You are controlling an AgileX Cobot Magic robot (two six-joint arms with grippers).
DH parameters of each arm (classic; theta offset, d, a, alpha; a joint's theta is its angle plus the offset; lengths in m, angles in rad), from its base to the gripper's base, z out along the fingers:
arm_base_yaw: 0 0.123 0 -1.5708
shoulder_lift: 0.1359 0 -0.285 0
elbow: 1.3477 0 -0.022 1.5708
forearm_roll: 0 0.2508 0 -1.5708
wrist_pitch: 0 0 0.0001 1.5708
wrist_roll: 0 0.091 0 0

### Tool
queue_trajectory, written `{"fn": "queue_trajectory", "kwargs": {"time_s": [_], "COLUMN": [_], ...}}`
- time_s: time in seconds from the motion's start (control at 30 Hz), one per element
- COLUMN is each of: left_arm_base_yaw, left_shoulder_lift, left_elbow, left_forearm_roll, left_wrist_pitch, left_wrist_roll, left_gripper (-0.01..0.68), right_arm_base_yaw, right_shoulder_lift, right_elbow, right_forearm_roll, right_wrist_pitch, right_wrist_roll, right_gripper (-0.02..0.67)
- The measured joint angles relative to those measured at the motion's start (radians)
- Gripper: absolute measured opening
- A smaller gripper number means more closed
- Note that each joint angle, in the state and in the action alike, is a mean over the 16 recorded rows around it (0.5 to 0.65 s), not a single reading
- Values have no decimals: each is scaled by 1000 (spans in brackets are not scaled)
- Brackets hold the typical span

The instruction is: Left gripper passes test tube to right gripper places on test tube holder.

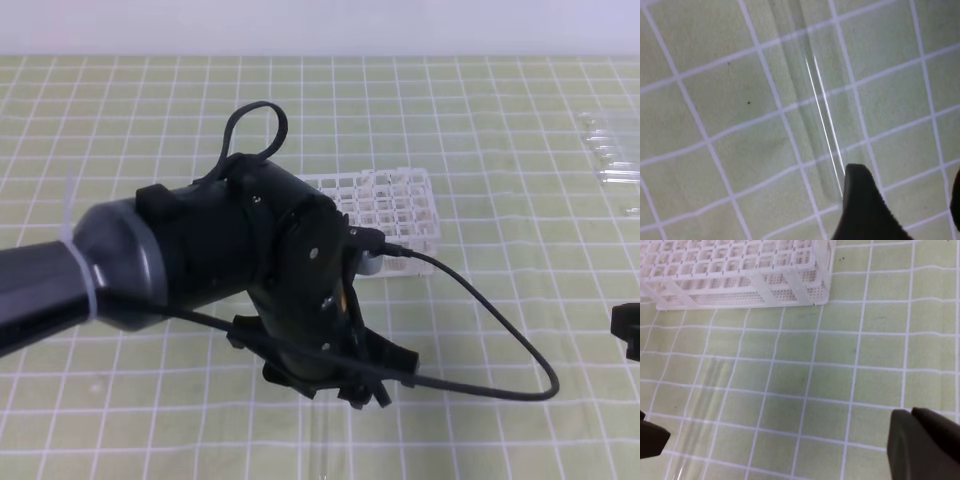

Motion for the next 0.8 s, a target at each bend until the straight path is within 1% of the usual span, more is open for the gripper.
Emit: {"fn": "queue_trajectory", "kwargs": {"time_s": [0.27, 0.8], "left_arm_base_yaw": [-7, -55], "left_shoulder_lift": [7, 89], "left_elbow": [0, 0], "left_forearm_roll": [11, 78], "left_wrist_pitch": [11, 24], "left_wrist_roll": [-21, -59], "left_gripper": [338, 337], "right_arm_base_yaw": [0, 0], "right_shoulder_lift": [0, 0], "right_elbow": [0, 0], "right_forearm_roll": [2, 5], "right_wrist_pitch": [0, 0], "right_wrist_roll": [0, 0], "right_gripper": [-18, -18]}}
